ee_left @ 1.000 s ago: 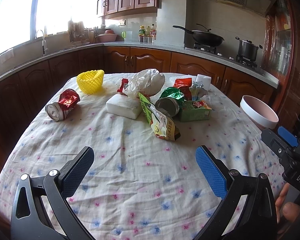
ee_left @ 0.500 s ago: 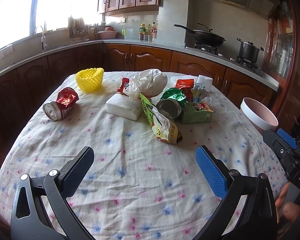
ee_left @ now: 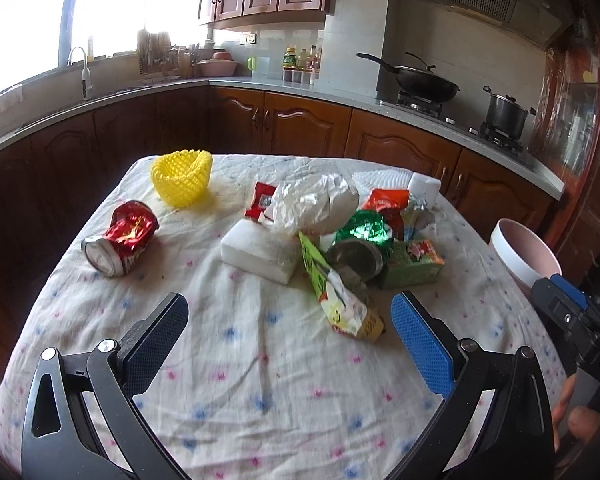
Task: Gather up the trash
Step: 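Grasp the crumpled white tissue with the left tool while the right tool grasps the crumpled foil wrapper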
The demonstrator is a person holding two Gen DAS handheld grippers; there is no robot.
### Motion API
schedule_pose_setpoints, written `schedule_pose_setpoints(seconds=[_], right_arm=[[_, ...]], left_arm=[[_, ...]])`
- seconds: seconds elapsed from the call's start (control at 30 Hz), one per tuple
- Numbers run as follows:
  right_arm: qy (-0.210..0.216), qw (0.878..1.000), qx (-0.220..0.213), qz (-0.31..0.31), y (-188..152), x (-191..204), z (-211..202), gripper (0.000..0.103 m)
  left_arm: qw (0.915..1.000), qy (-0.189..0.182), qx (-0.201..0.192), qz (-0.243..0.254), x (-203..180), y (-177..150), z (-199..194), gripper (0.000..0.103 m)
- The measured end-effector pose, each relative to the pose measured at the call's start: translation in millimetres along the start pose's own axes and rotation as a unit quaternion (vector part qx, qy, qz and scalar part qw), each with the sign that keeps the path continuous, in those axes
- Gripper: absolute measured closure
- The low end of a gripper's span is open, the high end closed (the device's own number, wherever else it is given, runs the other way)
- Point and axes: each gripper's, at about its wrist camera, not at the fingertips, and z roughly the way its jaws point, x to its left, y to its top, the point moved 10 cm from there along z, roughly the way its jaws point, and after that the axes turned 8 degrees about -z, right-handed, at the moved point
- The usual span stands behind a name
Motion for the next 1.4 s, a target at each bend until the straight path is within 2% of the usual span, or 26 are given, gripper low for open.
schedule_pose_setpoints(seconds=[0.23,0.33,0.57,0.77,0.97,1.2,1.27,1.3,1.33,1.4], right_arm=[[0.024,1.0,0.017,0.012,20.5,-2.5,20.6,0.002],[0.032,0.999,0.021,0.014,32.4,-5.3,30.7,0.007],[0.036,0.998,0.047,0.024,55.3,-22.4,69.3,0.028],[0.038,0.996,0.071,0.039,67.6,-40.5,107.8,0.033],[0.053,0.99,0.111,0.063,60.7,-52.3,152.7,0.039],[0.053,0.985,0.147,0.071,46.3,-59.7,189.8,0.039],[0.056,0.984,0.156,0.071,42.3,-59.8,197.5,0.039],[0.058,0.982,0.161,0.073,39.0,-60.2,201.3,0.04],[0.062,0.982,0.164,0.075,36.4,-59.4,203.4,0.043],[0.07,0.979,0.172,0.079,30.5,-57.7,208.0,0.065]], left_arm=[[1.0,-0.002,0.007,0.004,-4.8,31.2,18.3,0.0],[0.9999,-0.001,0.009,0.01,-8.6,42.7,27.4,0.0],[0.9994,-0.006,0.023,0.027,-19.8,61.6,55.1,0.0],[0.9984,-0.006,0.042,0.038,-25.6,71.1,82.2,0.001],[0.9972,-0.015,0.057,0.046,-31.1,70.9,99.5,0.009],[0.9948,-0.027,0.081,0.055,-37.8,62.1,115.4,0.03],[0.9943,-0.026,0.086,0.058,-38.5,59.9,118.7,0.041],[0.9938,-0.03,0.089,0.059,-39.7,58.6,119.6,0.054],[0.9931,-0.036,0.095,0.058,-41.2,57.0,121.1,0.063],[0.9932,-0.038,0.093,0.058,-42.7,57.5,121.1,0.076]])
